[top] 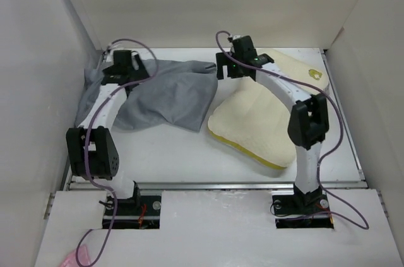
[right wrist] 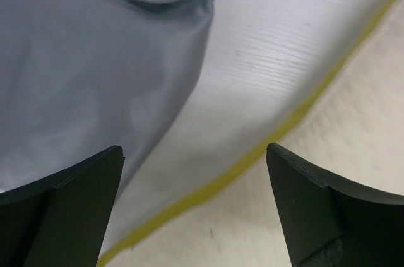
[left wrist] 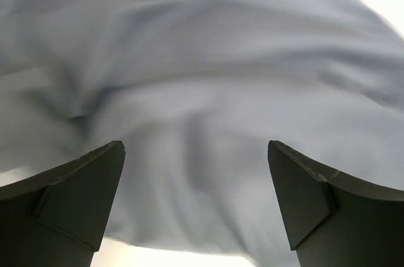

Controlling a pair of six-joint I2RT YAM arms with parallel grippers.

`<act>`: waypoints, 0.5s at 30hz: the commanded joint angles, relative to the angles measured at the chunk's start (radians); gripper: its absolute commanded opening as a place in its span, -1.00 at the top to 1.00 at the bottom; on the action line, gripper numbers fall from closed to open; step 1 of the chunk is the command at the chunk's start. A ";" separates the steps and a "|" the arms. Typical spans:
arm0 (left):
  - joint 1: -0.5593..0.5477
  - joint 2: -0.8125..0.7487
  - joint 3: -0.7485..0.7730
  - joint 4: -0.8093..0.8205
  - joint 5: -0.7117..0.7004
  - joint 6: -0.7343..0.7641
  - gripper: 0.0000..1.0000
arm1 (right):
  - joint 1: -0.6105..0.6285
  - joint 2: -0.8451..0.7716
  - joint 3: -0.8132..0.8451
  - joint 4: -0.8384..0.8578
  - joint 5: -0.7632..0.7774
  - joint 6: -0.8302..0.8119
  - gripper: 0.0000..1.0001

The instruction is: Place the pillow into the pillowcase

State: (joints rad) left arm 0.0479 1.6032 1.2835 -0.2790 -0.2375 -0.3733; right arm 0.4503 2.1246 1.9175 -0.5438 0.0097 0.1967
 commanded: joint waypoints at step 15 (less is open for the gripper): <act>-0.641 0.563 0.652 -0.132 0.054 0.346 -0.74 | -0.366 -0.488 -0.488 -0.010 0.164 0.179 -1.00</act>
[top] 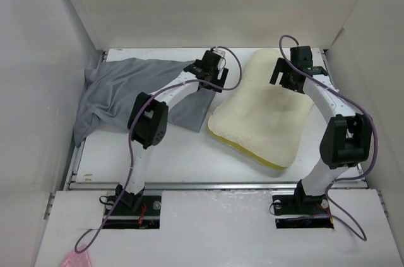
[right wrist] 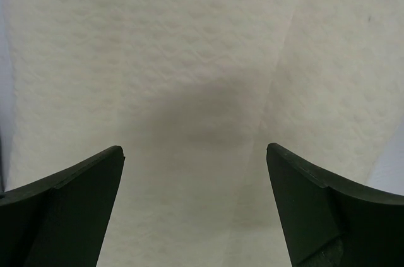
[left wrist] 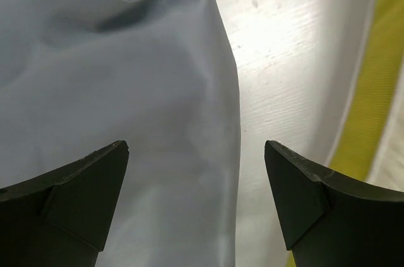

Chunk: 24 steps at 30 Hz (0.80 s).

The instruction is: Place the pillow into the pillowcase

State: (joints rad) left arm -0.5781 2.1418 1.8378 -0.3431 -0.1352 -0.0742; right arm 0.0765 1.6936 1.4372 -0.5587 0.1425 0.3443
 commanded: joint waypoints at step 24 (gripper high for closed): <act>-0.020 0.017 0.183 -0.080 -0.106 -0.007 1.00 | -0.049 0.041 0.029 0.124 -0.112 0.053 -1.00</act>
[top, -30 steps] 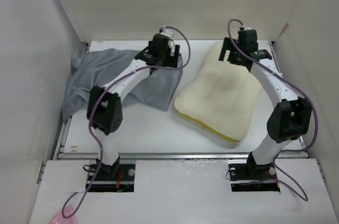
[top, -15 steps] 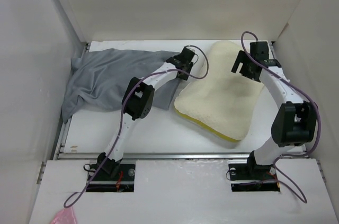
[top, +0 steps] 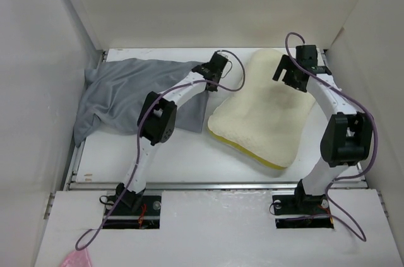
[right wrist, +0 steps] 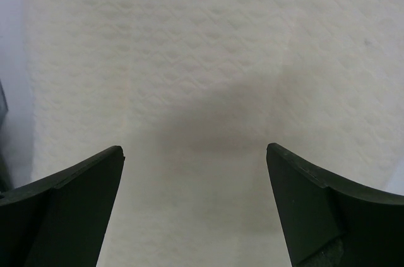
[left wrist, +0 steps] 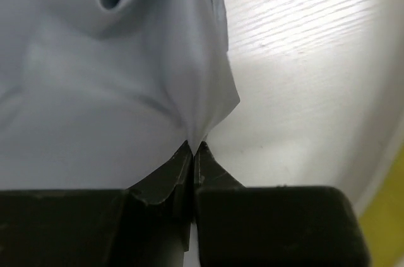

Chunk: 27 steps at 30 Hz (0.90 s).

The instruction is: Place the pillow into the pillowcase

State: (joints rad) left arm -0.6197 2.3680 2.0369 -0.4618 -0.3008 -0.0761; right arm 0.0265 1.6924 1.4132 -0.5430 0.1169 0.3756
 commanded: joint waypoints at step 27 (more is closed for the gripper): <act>0.138 -0.371 -0.058 -0.055 0.227 -0.063 1.00 | 0.087 -0.063 -0.120 0.418 -0.346 -0.357 1.00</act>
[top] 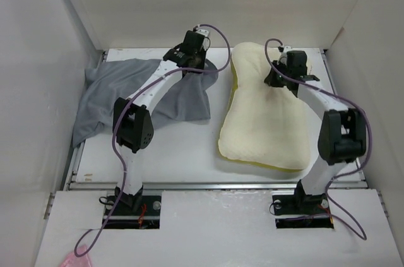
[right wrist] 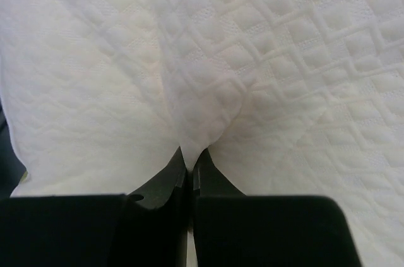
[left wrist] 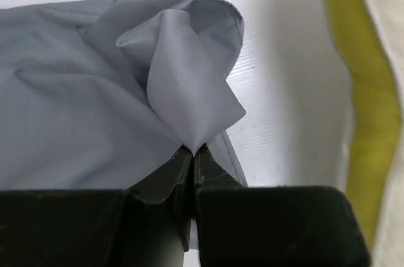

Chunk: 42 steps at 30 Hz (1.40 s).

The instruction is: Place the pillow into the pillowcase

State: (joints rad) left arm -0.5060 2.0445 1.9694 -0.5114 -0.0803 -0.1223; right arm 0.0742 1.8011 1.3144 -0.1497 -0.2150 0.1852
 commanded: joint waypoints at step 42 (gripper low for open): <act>-0.080 -0.268 -0.187 -0.059 0.002 -0.166 1.00 | 0.499 0.049 0.305 -0.151 0.491 0.201 1.00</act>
State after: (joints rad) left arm -0.5533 1.8492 1.7935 -0.5480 -0.0521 -0.2489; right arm 0.5713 1.8477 1.5139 -0.3363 0.2260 0.3092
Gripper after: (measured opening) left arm 0.006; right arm 0.039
